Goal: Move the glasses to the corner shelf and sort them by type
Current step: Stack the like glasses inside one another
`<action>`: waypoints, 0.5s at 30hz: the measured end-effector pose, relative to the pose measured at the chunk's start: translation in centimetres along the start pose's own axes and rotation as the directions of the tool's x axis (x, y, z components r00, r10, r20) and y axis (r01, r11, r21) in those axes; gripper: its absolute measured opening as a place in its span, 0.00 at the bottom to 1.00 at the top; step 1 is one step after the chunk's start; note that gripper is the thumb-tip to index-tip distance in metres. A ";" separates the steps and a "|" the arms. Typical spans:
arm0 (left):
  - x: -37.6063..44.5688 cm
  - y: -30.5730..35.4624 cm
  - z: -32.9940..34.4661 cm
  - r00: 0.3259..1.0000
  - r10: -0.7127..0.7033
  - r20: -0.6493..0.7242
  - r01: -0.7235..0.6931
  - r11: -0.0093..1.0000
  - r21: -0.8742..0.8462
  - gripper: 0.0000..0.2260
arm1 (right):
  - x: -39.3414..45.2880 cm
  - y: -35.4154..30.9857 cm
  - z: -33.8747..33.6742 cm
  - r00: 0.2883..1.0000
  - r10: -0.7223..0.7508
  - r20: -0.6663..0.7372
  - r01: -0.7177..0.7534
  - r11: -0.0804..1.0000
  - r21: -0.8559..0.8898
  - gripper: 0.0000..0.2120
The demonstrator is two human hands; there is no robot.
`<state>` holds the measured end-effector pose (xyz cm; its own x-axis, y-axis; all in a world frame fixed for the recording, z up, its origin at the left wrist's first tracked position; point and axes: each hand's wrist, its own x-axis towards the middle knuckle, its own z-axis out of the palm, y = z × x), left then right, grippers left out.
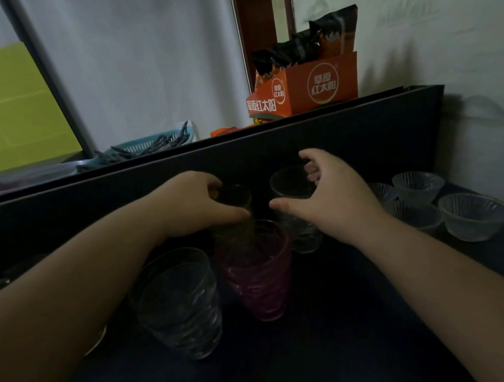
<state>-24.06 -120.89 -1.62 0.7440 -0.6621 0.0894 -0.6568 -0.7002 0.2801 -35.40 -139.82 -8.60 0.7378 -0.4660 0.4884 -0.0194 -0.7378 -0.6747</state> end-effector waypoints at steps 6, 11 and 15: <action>0.0 -2.1 0.2 0.994 -0.104 0.040 0.106 0.992 -0.070 0.41 | 0.0 0.7 0.7 0.998 0.024 0.064 -0.019 0.997 -0.071 0.49; -0.6 -3.7 -0.3 0.986 -0.156 0.066 0.160 0.985 -0.058 0.41 | -0.3 0.6 1.2 0.990 0.005 0.138 0.004 0.998 -0.069 0.53; -1.3 -5.0 -0.6 0.972 -0.230 0.048 0.231 0.973 -0.015 0.42 | -0.6 0.8 2.3 0.975 0.021 0.222 -0.028 0.999 0.030 0.57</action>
<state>-21.64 -116.41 -2.58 0.8683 -0.4955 -0.0234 -0.4654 -0.8301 0.3072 -34.25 -139.01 -10.71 0.8687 -0.3609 0.3393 -0.0196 -0.7095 -0.7044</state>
